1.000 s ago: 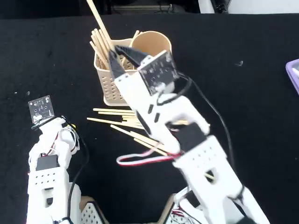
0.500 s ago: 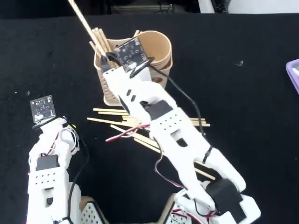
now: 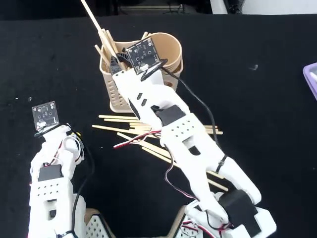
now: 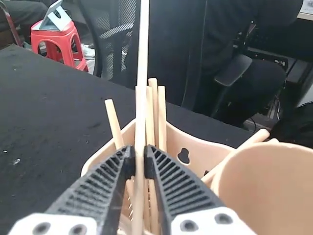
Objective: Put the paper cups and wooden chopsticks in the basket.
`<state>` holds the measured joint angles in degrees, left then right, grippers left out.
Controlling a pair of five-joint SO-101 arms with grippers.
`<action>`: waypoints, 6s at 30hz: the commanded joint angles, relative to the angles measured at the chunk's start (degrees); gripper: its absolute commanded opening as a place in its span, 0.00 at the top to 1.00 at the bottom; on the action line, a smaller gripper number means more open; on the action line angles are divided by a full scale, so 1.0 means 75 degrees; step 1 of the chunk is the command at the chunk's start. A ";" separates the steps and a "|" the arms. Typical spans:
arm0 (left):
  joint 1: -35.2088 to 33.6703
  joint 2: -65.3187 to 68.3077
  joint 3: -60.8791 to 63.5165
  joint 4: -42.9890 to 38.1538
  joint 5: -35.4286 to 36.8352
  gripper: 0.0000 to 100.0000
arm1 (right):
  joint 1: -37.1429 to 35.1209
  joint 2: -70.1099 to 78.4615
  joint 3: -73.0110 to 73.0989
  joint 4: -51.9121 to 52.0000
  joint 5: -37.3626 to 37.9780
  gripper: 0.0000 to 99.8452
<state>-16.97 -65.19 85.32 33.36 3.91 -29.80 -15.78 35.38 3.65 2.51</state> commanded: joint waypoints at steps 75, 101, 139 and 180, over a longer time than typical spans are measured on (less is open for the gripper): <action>-0.0006 -0.0094 -0.0064 -0.0129 -0.0082 0.89 | 0.0492 -0.1119 0.3206 0.7385 0.6142 0.81; -0.0006 -0.0094 -0.0064 -0.0129 -0.0082 0.89 | 0.0492 -0.0322 0.2057 0.8275 0.6084 0.99; -0.0006 -0.0094 -0.0064 -0.0141 -0.0094 0.89 | -0.0105 -0.4226 0.1225 0.9319 0.4583 0.99; -0.0006 -0.0094 -0.0064 -0.0141 -0.0094 0.89 | 0.0985 -0.2842 0.3452 0.7021 0.4970 0.99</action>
<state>-16.97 -65.19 85.32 33.36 3.65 -26.29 -43.82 62.20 60.70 39.16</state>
